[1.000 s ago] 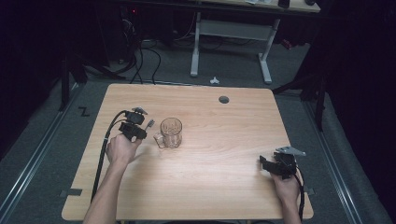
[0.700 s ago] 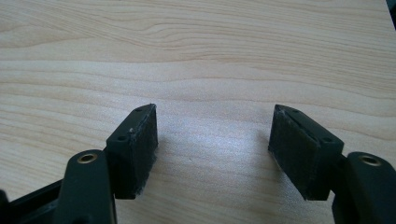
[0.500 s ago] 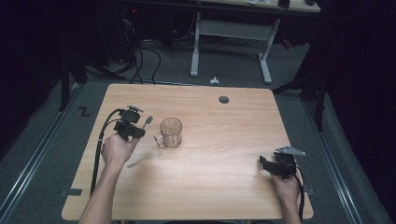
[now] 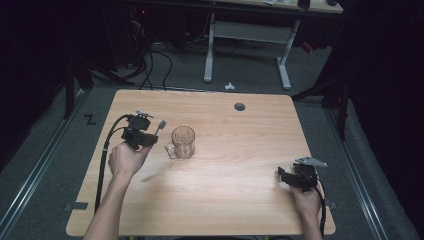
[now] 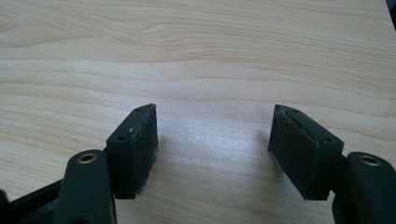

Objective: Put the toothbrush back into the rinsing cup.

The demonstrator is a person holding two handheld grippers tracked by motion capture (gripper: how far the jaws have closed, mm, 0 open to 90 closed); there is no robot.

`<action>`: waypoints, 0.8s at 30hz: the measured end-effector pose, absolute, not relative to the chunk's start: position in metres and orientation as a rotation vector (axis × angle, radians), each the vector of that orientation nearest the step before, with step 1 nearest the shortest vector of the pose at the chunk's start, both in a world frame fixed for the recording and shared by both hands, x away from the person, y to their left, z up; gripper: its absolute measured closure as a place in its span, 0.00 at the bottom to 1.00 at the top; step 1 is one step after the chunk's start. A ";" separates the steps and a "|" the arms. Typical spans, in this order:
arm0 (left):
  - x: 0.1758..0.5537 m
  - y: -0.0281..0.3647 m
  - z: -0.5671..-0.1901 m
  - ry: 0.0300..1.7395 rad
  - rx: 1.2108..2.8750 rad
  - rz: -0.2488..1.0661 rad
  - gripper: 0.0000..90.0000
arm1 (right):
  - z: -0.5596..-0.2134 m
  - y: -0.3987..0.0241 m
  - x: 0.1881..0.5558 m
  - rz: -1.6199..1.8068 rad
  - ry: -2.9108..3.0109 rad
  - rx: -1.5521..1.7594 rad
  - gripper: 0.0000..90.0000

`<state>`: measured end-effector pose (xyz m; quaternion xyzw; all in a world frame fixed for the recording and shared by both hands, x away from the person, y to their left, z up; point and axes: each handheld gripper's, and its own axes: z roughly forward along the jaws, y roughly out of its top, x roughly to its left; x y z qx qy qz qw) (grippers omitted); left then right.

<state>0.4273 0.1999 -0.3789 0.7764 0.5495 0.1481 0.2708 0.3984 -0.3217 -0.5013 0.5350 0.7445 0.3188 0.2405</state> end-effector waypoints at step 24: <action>0.420 0.200 -0.364 1.391 1.984 0.385 0.89 | -0.501 -0.322 0.398 0.874 2.036 1.467 0.36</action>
